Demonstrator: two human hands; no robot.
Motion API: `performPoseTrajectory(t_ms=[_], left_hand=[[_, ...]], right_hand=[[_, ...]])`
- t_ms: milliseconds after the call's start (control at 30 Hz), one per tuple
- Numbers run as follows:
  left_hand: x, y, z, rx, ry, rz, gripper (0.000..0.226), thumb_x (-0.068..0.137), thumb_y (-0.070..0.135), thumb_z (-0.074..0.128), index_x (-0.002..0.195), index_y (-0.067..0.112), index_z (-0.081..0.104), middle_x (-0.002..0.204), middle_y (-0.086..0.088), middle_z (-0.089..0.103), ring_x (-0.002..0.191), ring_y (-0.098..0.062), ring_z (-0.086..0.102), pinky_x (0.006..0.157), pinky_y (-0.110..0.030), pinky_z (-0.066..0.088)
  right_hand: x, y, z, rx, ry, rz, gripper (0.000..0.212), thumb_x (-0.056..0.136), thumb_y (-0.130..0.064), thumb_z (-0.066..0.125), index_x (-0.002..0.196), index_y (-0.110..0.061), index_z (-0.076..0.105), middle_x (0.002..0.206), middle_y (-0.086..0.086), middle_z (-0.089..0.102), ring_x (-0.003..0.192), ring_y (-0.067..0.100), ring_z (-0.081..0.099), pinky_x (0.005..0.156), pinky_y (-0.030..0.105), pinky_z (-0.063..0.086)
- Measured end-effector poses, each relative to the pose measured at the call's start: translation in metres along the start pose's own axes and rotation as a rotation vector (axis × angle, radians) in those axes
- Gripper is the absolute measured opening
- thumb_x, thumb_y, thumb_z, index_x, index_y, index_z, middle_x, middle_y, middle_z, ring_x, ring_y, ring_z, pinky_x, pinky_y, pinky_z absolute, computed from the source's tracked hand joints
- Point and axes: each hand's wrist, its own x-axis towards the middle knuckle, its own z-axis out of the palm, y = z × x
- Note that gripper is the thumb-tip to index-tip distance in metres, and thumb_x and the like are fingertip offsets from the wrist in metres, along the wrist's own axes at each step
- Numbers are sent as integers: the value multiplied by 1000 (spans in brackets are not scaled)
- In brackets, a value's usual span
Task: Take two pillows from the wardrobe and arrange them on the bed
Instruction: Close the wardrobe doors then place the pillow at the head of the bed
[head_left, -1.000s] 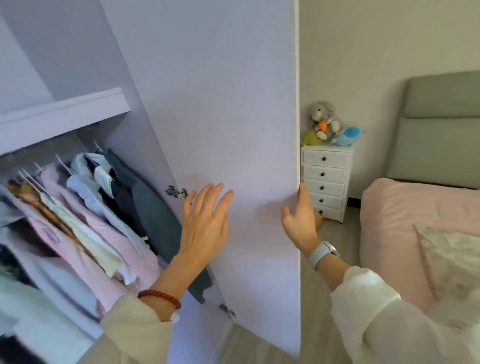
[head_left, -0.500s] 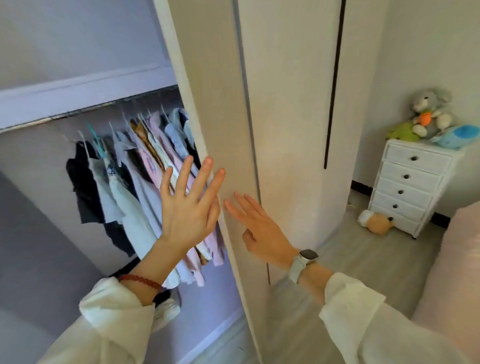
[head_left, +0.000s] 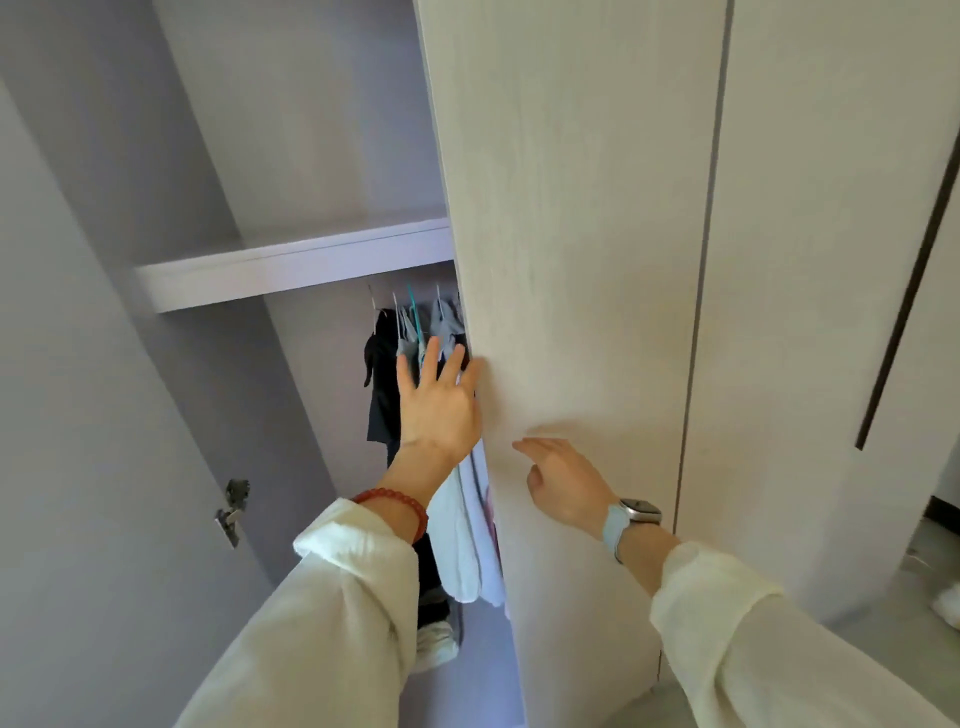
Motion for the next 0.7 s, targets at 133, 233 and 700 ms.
performPoseTrajectory(t_ms=[133, 233, 700], left_hand=[[-81, 4, -5, -311, 210, -101, 42, 86, 15, 48, 129, 14, 47, 143, -13, 40, 138, -29, 25, 111, -58, 6], [-161, -7, -3, -443, 258, -309, 36, 83, 9, 55, 118, 9, 56, 132, -16, 51, 127, -34, 42, 105, -58, 25], [-423, -74, -16, -292, 240, -895, 18, 82, 16, 54, 99, 8, 55, 96, -14, 64, 81, -31, 62, 67, -39, 52]], right_hand=[[-45, -24, 32, 152, 88, -93, 42, 86, -2, 37, 125, -12, 50, 128, 9, 56, 118, 27, 48, 96, 37, 41], [-77, -41, 64, 260, 26, -155, 39, 86, 0, 39, 120, -12, 55, 120, 9, 61, 110, 26, 54, 92, 36, 45], [-167, -185, 183, 542, -382, -463, 33, 87, -2, 45, 116, -10, 58, 113, 7, 65, 104, 22, 60, 91, 36, 49]])
